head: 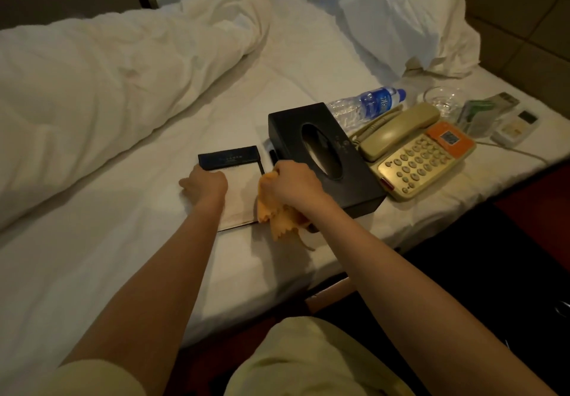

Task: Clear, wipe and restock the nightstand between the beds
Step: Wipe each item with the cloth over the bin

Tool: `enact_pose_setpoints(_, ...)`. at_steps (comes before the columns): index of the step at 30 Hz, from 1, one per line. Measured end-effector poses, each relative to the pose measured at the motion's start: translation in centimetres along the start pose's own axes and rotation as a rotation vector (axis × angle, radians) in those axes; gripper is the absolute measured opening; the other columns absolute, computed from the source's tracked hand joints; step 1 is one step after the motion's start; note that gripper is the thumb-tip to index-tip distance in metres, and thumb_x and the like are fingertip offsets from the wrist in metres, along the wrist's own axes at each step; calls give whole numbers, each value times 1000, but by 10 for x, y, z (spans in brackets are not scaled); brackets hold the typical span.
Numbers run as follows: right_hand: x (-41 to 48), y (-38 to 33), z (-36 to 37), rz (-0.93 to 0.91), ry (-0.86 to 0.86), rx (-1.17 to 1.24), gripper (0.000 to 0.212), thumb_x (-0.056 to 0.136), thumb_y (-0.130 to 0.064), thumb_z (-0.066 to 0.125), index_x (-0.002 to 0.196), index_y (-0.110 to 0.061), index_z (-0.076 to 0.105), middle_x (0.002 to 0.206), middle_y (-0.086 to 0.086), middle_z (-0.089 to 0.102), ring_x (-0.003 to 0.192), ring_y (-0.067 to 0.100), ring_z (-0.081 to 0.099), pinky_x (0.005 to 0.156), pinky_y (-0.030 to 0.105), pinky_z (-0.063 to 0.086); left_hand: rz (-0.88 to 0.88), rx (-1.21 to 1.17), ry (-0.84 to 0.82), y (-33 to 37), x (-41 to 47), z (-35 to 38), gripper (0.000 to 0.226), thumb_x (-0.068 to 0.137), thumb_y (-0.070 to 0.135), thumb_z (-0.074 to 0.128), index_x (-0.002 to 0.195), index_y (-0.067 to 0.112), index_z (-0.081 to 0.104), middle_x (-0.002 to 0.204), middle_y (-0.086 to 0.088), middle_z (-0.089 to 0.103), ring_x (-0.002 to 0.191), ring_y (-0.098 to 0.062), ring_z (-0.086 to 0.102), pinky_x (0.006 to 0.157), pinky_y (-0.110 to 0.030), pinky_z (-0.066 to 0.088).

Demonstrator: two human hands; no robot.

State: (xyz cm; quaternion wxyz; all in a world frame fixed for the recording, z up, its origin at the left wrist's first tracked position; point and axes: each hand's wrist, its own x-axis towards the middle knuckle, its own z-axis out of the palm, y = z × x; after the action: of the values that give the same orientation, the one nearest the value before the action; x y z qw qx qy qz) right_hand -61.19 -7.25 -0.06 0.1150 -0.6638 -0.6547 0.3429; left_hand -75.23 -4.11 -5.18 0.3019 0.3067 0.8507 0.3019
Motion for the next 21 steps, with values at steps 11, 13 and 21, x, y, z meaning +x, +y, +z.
enact_pose_setpoints(11,-28,67,-67,154,213,1070,11,90,-39,54,88,-34,45,105,3,52,103,26,54,94,44,47,522,-158,-495,98,-70,30,30,98,15,38,126,13,50,109,-10,61,72,-12,56,59,-20,46)
enact_pose_setpoints(13,-35,79,-78,139,341,1179,10,90,-33,55,85,-32,46,100,2,54,94,21,56,87,38,49,558,-43,-736,112,-97,40,29,100,25,37,123,13,51,101,-7,62,71,-13,58,59,-22,47)
enact_pose_setpoints(21,-72,136,-120,64,646,1436,29,94,-34,46,113,-15,57,98,5,64,85,17,63,67,27,54,492,6,-1249,120,-180,89,35,97,51,34,119,26,44,108,-4,54,92,-22,60,76,-33,54)
